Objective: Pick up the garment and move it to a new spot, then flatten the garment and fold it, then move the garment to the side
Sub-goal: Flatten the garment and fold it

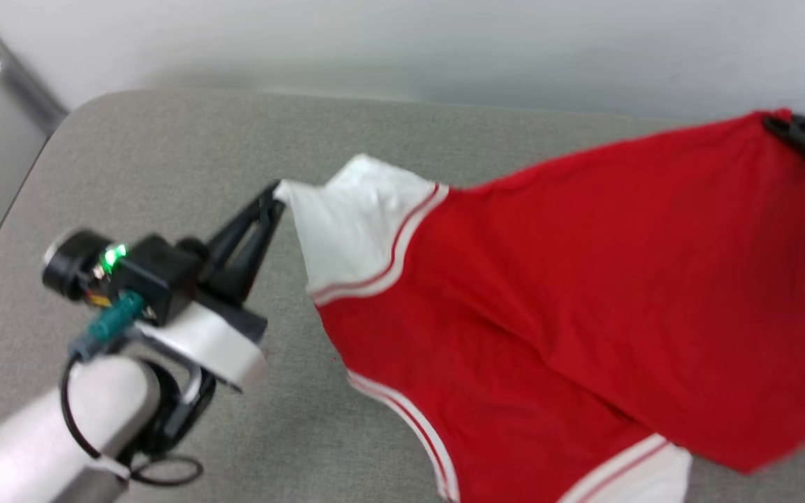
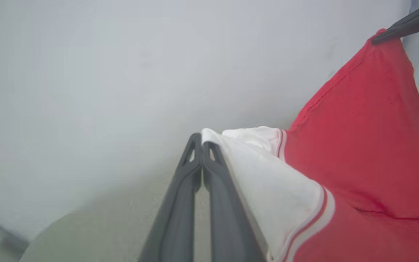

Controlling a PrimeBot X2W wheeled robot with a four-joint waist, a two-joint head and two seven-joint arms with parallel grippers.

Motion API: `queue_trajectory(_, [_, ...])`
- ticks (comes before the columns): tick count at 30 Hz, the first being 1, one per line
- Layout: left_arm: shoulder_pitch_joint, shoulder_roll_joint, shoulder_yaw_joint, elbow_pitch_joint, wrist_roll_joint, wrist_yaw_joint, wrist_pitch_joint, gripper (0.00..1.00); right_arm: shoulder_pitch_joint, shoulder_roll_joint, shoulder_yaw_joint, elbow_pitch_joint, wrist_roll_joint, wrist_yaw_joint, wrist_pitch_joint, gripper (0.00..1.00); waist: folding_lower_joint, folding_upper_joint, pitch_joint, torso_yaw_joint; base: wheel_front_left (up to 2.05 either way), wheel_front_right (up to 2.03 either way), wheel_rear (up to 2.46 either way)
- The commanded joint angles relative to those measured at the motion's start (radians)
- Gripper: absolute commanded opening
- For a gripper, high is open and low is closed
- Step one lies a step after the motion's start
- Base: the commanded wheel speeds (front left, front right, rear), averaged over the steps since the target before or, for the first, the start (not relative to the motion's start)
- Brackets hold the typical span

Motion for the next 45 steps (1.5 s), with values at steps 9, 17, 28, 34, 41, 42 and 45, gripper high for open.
queue_trajectory(9, [-0.355,-0.028,0.097,0.043,0.028,-0.091,0.061,0.0,-0.135,0.034,-0.101,-0.017,-0.069,-0.001,-0.108,0.0,0.0002,0.0,0.027,-0.065,0.0,0.0,0.0])
queue_trajectory(17, [-0.707,-0.113,0.145,0.195,0.043,-0.189,0.103,0.0,-0.373,0.141,-0.191,0.075,-0.21,-0.001,-0.149,0.0,0.0002,0.0,0.151,-0.088,0.0,0.0,0.0])
queue_trajectory(28, [-1.165,-0.231,0.175,0.515,0.087,-0.321,0.076,0.0,-0.789,0.246,-0.176,0.27,-0.365,-0.001,-0.167,0.0,0.0002,0.0,0.319,-0.083,0.0,0.0,0.0])
queue_trajectory(34, [-1.321,-0.256,0.178,0.646,0.098,-0.358,0.047,0.0,-0.961,0.293,-0.128,0.387,-0.388,-0.001,-0.209,0.0,0.0002,0.0,0.375,-0.086,0.0,0.0,0.0])
queue_trajectory(41, [-1.361,-0.294,0.144,0.792,0.078,-0.387,-0.003,0.0,-0.996,0.336,-0.042,0.519,-0.357,-0.001,-0.276,0.0,0.0002,0.0,0.425,-0.092,0.0,0.0,0.0])
queue_trajectory(42, [-1.35,-0.299,0.139,0.808,0.073,-0.387,-0.012,0.0,-0.986,0.341,-0.027,0.533,-0.346,-0.001,-0.286,0.0,0.0002,0.0,0.431,-0.092,0.0,0.0,0.0])
queue_trajectory(45, [-1.293,-0.306,0.121,0.84,0.057,-0.391,-0.035,0.0,-0.935,0.343,0.018,0.567,-0.312,-0.001,-0.323,0.0,0.0002,0.0,0.442,-0.094,0.0,0.0,0.0])
